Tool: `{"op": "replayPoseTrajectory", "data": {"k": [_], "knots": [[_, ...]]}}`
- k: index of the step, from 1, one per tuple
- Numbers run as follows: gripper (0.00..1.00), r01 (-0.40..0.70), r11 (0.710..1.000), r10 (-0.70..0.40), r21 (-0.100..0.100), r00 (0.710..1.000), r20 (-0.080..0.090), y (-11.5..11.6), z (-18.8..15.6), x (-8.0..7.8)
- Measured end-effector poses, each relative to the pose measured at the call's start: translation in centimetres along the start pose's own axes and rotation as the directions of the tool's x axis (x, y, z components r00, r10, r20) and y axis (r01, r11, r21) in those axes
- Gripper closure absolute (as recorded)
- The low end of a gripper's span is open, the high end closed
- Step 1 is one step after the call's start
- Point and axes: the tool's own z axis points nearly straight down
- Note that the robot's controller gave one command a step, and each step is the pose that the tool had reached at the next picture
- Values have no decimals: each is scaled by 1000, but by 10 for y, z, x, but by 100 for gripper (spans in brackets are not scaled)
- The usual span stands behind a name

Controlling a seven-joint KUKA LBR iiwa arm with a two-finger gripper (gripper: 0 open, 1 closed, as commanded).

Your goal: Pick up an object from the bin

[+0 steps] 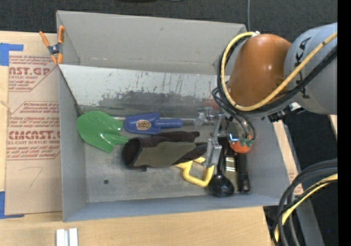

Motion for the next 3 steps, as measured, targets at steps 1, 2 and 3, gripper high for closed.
{"op": "replayPoseTrajectory", "data": {"k": [1, 2, 3], "knots": [[0, 0, 1000, 0, 0, 1000, 8, 0, -4, -2], [0, -312, 950, 312, -3, 950, 4, 20, 65, -58], [0, -68, 998, 68, -1, 998, 12, 25, 54, -52]]}}
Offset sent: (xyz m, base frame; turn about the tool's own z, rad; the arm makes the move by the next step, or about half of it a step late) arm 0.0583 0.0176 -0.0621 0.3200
